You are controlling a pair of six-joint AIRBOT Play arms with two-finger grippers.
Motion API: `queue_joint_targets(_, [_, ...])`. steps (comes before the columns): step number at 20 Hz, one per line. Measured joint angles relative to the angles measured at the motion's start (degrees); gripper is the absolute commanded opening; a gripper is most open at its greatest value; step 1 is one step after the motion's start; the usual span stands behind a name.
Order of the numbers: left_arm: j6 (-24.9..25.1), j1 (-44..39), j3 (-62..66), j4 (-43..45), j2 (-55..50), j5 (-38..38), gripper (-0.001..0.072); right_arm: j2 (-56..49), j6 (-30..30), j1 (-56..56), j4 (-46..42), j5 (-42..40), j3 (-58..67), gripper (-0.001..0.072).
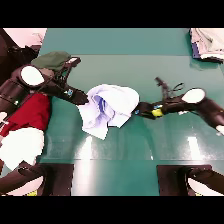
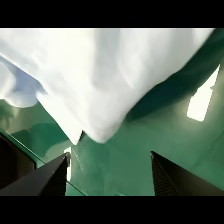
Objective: Fold the shirts.
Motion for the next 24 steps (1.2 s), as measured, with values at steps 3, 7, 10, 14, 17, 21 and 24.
queue_joint_targets(3, [0.0, 0.1, 1.5, 0.6, 0.2, -2.2, 0.0023, -5.3, -0.2, 3.6, 1.5, -3.3, 2.0, 0.0093])
queue_joint_targets(7, [0.0, 0.1, 2.6, 2.1, 0.3, -4.1, 0.0022, -7.7, -0.6, 3.8, -2.0, -4.0, 6.3, 0.0017])
queue_joint_targets(10, [0.0, 0.1, 7.5, 5.3, 0.3, -6.4, 0.0022, -4.5, 0.1, 0.2, -8.4, -1.1, 11.1, 0.0016])
queue_joint_targets(14, [0.0, 0.1, 23.6, 8.0, 0.3, -10.4, 0.0022, 4.0, 1.3, -8.5, -16.3, 3.1, 22.3, 0.0016])
queue_joint_targets(17, [0.0, 0.0, 39.0, 5.8, 0.4, -12.1, 0.0023, 10.0, 1.2, -14.4, -19.0, 4.9, 32.4, 0.0016])
queue_joint_targets(21, [0.0, -0.1, 51.8, -2.1, 2.4, -11.7, 0.0022, 16.3, -1.5, -19.3, -20.2, 5.9, 43.5, 0.0016])
queue_joint_targets(24, [0.0, -0.1, 54.9, -6.4, 6.1, -9.4, 0.0022, 19.6, -3.9, -22.6, -20.5, 6.0, 51.1, 0.0016])
